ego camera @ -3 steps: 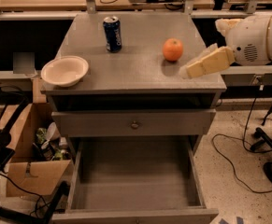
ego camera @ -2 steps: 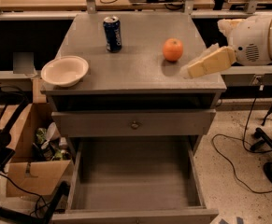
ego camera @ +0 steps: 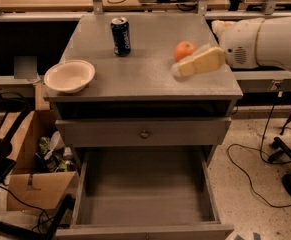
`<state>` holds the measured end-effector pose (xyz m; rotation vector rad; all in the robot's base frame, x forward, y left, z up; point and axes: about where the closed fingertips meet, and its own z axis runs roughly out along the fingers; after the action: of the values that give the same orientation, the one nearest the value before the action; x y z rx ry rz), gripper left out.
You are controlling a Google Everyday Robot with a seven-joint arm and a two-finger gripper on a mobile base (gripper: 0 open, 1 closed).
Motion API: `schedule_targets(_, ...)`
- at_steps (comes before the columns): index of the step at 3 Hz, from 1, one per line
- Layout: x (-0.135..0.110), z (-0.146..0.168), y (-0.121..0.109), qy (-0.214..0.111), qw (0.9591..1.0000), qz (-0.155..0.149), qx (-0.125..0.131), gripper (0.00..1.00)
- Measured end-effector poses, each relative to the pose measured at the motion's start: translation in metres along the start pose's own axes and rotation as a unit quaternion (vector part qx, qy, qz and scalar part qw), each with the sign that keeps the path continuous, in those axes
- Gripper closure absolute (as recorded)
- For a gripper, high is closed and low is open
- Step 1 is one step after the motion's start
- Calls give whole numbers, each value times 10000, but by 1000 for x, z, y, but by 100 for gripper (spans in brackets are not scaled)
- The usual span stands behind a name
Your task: Place pepsi can into middle drawer
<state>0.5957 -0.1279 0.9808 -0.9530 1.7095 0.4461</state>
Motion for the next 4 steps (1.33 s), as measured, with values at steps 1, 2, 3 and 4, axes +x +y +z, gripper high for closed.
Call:
schedule_targets(1,-9,58,-22,-371,9989,174,225,0)
schedule_targets(2,-21,123,-41,-582,9965,264,535,0)
schedule_targets(3,-31,178,-60,-714,9948,232,694,0)
schedule_targets(4,-47,223,-67,-927,9935,180,629,0)
